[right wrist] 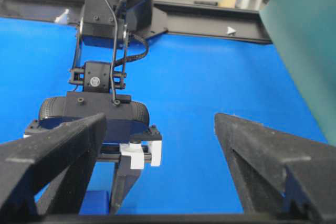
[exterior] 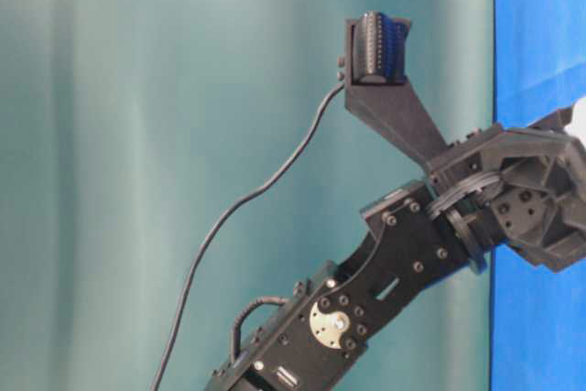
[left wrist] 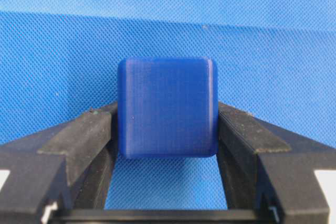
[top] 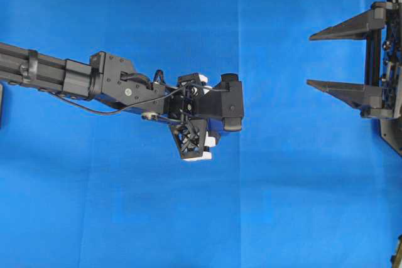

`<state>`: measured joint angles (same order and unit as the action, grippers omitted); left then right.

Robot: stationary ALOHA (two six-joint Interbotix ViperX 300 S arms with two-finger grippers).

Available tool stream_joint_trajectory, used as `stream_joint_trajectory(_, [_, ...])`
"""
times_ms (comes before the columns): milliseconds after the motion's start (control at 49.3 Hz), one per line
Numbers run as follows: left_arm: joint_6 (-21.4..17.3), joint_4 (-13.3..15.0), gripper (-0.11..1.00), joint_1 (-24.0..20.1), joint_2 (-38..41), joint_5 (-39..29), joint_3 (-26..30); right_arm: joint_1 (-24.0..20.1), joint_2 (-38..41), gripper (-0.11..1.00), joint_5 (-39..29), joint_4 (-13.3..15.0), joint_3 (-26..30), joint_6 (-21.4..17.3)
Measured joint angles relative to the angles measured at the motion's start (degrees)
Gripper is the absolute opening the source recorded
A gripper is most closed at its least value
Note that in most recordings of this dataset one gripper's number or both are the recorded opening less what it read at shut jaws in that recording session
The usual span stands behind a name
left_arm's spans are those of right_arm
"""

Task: Handover the blue block to the right arm after grasping it with the left arm, then place it in the designated position.
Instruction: 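Lift the cube and rotate the left gripper to hold it sideways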

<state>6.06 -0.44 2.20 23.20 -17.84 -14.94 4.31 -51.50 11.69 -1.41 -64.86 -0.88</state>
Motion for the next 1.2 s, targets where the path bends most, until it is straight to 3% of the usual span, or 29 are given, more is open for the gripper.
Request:
stream_joint_trajectory(730, [-0.7, 0.0, 0.48, 0.0, -17.9, -13.4, 2.5, 0.1, 0.0, 0.96, -0.4, 0.0, 0.0, 0.0])
stream_joint_trajectory(974, [-1.1, -0.1, 0.48, -0.1, -19.4, -18.9, 5.6, 0.1, 0.0, 0.96, -0.4, 0.0, 0.0, 0.0])
stream_joint_trajectory(1197, [-1.8, -0.6, 0.48, -0.1, -20.4, -20.0, 7.6, 0.1, 0.0, 0.96, -0.4, 0.0, 0.0, 0.0])
